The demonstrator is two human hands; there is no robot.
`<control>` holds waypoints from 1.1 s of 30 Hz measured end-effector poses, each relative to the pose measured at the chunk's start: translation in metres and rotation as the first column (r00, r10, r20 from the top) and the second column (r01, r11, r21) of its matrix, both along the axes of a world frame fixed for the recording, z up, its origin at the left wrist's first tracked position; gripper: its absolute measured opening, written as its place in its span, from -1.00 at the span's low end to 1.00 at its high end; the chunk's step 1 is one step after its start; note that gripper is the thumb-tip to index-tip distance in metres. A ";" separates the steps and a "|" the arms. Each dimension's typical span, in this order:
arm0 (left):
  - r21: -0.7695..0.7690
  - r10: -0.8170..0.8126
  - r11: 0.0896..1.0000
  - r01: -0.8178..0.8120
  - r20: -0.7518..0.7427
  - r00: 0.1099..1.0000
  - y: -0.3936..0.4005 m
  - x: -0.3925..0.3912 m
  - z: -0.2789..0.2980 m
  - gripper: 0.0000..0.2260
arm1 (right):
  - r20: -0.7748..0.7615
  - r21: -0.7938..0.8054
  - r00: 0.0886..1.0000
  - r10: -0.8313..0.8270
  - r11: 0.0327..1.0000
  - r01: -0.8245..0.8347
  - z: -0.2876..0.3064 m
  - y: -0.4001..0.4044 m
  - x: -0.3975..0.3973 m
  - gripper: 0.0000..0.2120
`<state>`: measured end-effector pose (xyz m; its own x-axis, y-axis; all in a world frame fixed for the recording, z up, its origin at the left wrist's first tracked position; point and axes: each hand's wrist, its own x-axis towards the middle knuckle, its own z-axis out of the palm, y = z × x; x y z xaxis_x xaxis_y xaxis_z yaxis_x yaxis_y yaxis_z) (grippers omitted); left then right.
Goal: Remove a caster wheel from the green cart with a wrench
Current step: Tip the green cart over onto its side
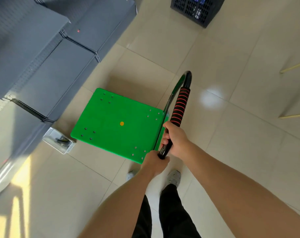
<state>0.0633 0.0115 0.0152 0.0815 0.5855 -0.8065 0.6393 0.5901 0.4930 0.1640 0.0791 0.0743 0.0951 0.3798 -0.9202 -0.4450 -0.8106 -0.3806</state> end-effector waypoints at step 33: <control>0.283 -0.180 0.949 0.138 0.128 0.975 0.016 0.072 -0.053 -0.82 | -0.199 0.233 0.953 -0.229 0.933 0.273 -0.021 0.085 0.173 -0.63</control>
<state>0.1355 0.0276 -0.0382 0.2994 0.7494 -0.5906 0.6201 0.3176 0.7174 0.3374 0.1645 0.0535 0.0730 0.5866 -0.8066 -0.6956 -0.5496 -0.4626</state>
